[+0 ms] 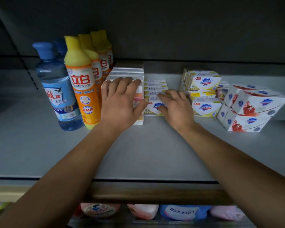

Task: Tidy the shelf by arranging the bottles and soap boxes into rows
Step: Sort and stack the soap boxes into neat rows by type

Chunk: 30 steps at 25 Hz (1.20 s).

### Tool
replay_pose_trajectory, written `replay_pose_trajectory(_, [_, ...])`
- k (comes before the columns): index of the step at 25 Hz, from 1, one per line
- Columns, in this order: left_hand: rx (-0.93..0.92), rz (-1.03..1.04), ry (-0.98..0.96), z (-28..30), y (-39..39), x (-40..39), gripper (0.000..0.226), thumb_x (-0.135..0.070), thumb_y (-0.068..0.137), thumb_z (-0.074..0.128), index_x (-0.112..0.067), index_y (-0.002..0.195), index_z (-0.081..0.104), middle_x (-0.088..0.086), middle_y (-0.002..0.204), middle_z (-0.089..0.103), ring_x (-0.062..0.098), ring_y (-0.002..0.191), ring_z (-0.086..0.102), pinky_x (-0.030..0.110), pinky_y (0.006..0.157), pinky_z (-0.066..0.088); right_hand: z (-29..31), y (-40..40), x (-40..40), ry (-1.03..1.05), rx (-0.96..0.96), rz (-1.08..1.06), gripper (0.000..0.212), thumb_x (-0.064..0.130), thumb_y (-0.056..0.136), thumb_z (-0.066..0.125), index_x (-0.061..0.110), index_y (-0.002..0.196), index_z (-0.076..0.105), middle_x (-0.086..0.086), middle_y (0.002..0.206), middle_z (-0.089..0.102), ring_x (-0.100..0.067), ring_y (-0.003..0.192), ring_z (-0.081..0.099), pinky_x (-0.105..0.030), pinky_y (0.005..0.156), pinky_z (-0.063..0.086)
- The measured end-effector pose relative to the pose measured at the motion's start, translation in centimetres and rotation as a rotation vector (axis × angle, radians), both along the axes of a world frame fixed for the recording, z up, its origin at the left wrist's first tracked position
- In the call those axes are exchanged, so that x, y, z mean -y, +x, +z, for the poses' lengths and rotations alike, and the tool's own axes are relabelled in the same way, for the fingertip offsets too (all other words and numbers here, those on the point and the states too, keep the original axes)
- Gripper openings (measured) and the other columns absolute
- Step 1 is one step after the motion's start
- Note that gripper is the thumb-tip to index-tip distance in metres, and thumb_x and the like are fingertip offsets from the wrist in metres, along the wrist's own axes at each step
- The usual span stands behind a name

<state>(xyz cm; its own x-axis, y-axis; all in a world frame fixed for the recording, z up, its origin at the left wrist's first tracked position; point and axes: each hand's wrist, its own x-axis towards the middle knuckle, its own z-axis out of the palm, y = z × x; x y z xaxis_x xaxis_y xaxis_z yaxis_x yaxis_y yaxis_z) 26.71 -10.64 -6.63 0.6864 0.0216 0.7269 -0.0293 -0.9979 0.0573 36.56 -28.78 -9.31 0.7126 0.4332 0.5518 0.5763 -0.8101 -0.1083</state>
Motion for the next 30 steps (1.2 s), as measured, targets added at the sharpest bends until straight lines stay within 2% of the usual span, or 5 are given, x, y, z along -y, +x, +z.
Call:
replay_pose_trajectory(9, [-0.015, 0.003, -0.025, 0.0, 0.0, 0.1, 0.055, -0.058, 0.094, 0.039, -0.022, 0.135, 0.052, 0.002, 0.137, 0.051, 0.026, 0.129, 0.042, 0.050, 0.111, 0.023, 0.8, -0.4, 0.2, -0.098, -0.036, -0.008, 0.057, 0.044, 0.091, 0.056, 0.023, 0.143, 0.047, 0.000, 0.139, 0.051, -0.028, 0.129, 0.038, -0.042, 0.111, 0.026])
replay_pose_trajectory(13, [-0.124, 0.040, -0.043, 1.5, -0.5, 0.5, 0.056, -0.056, 0.091, 0.050, -0.024, 0.137, 0.049, 0.002, 0.142, 0.049, 0.027, 0.134, 0.038, 0.050, 0.113, 0.022, 1.9, -3.4, 3.5, 0.038, -0.118, 0.042, 0.058, 0.041, 0.091, 0.058, 0.019, 0.143, 0.045, -0.003, 0.141, 0.048, -0.027, 0.129, 0.039, -0.034, 0.109, 0.030])
replay_pose_trajectory(19, [-0.048, -0.170, -0.105, 3.0, -1.3, 6.0, 0.055, -0.042, 0.083, 0.061, -0.015, 0.130, 0.056, 0.009, 0.127, 0.061, 0.033, 0.117, 0.050, 0.040, 0.098, 0.042, 0.8, -6.3, 11.2, -0.020, -0.322, -0.066, 0.058, 0.049, 0.091, 0.052, 0.019, 0.140, 0.045, -0.005, 0.141, 0.047, -0.028, 0.130, 0.043, -0.035, 0.103, 0.038])
replay_pose_trajectory(23, [-0.264, -0.243, -0.123, 1.5, 1.1, 10.9, 0.052, -0.041, 0.084, 0.060, -0.015, 0.128, 0.057, 0.011, 0.123, 0.062, 0.035, 0.116, 0.052, 0.043, 0.095, 0.047, -0.8, -7.1, 13.9, -0.102, -0.390, -0.096, 0.064, 0.055, 0.093, 0.048, 0.021, 0.146, 0.038, -0.004, 0.148, 0.040, -0.024, 0.137, 0.035, -0.030, 0.112, 0.026])
replay_pose_trajectory(30, [-0.392, -0.125, 0.131, -0.6, 8.8, 15.1, 0.065, -0.052, 0.085, 0.056, -0.020, 0.140, 0.043, 0.005, 0.141, 0.046, 0.030, 0.130, 0.037, 0.048, 0.105, 0.034, -2.3, -7.0, 14.1, -0.088, -0.364, -0.104, 0.062, 0.063, 0.092, 0.036, 0.027, 0.143, 0.042, 0.004, 0.145, 0.043, -0.022, 0.135, 0.035, -0.034, 0.116, 0.023])
